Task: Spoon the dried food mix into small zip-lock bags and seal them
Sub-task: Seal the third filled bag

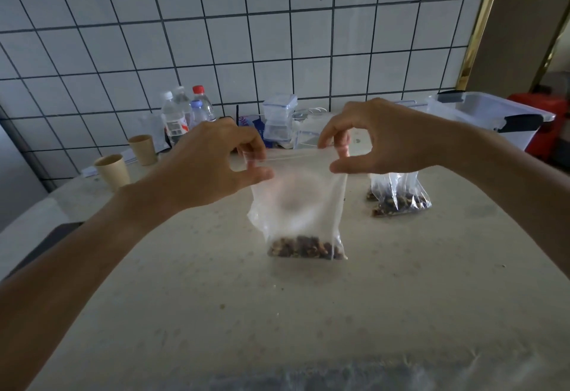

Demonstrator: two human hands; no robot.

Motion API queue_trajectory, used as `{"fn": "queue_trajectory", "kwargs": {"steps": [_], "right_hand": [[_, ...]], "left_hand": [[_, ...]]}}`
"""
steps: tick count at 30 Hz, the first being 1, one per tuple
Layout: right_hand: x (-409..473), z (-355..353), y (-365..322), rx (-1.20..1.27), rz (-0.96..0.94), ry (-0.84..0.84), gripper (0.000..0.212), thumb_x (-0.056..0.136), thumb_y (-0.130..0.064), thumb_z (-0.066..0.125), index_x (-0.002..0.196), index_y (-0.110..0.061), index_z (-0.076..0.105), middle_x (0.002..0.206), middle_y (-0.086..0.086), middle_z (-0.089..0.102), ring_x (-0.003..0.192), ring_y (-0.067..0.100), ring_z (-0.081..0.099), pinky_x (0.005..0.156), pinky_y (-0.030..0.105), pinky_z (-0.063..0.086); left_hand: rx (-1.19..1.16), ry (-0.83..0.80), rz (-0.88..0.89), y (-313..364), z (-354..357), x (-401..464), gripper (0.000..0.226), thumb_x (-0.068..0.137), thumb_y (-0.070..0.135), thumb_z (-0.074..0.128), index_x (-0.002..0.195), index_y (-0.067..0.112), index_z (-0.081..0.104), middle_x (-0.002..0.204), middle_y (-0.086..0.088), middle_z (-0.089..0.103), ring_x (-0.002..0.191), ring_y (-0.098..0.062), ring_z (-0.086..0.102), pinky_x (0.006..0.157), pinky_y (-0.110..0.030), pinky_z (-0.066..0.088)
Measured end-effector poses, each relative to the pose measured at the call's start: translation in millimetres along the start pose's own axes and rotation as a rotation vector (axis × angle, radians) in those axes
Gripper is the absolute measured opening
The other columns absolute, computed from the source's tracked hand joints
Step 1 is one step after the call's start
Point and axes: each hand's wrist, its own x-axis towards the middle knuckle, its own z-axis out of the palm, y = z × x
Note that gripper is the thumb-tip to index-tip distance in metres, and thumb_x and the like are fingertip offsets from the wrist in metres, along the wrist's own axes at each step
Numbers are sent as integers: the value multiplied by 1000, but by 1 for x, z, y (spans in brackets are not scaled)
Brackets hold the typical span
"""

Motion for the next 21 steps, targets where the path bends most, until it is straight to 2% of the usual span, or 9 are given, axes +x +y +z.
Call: {"fn": "queue_trajectory", "kwargs": {"steps": [4,7,9,11,12,14,17,19,21], "right_hand": [[1,15,7,21,32,109,11,89,-22,79,99,-19,79,91,-6,73,84,-6,62,67,2,39],[-3,34,11,33,37,160,14,88,-14,81,101,-15,77,95,-4,72,80,-13,59,70,2,39],[-7,47,15,59,35,255,32,84,-15,85,114,-14,73,107,-3,70,92,-6,61,84,6,42],[-12,61,21,175,78,360,57,79,-21,89,130,-13,63,121,-2,65,110,8,63,96,27,52],[-15,68,23,254,112,389,71,76,-28,91,136,-14,57,125,-3,63,115,10,62,96,32,54],[-20,86,24,443,210,383,97,65,-46,91,146,-20,44,128,-9,60,117,4,61,93,30,55],[-27,119,25,697,390,255,119,53,-56,91,152,-24,33,129,-14,57,118,3,61,96,31,56],[-32,144,25,836,448,177,108,56,-44,95,147,-21,41,130,-4,65,119,12,66,99,38,57],[-35,167,21,939,493,156,85,60,-36,94,134,-19,55,122,-1,73,113,13,70,98,35,57]], "left_hand": [[-116,19,-55,1,14,-7,22,81,51,79,94,38,65,87,22,68,89,6,63,74,-14,43],[-206,79,-111,-2,30,-17,38,78,47,85,109,35,65,103,23,65,98,6,62,80,-19,52],[-320,178,-181,-4,42,-28,68,71,57,86,127,35,55,122,21,59,108,3,62,81,-20,55],[-492,202,-313,-5,57,-43,90,61,63,88,135,35,46,131,21,54,113,1,62,81,-19,58],[-594,167,-384,-5,67,-50,97,57,61,91,137,33,44,133,19,54,114,0,63,82,-20,59],[-777,42,-497,-5,90,-64,101,56,48,99,139,26,46,134,10,59,116,-5,65,87,-23,59],[-907,-52,-531,3,125,-74,65,69,32,92,127,20,64,119,7,75,109,-6,71,87,-20,57],[-963,23,-577,11,141,-72,29,78,31,82,104,18,76,98,1,80,89,-10,76,80,-26,59],[-1047,81,-624,20,146,-65,13,88,30,74,90,18,78,87,-6,80,78,-17,77,66,-27,60]]}}
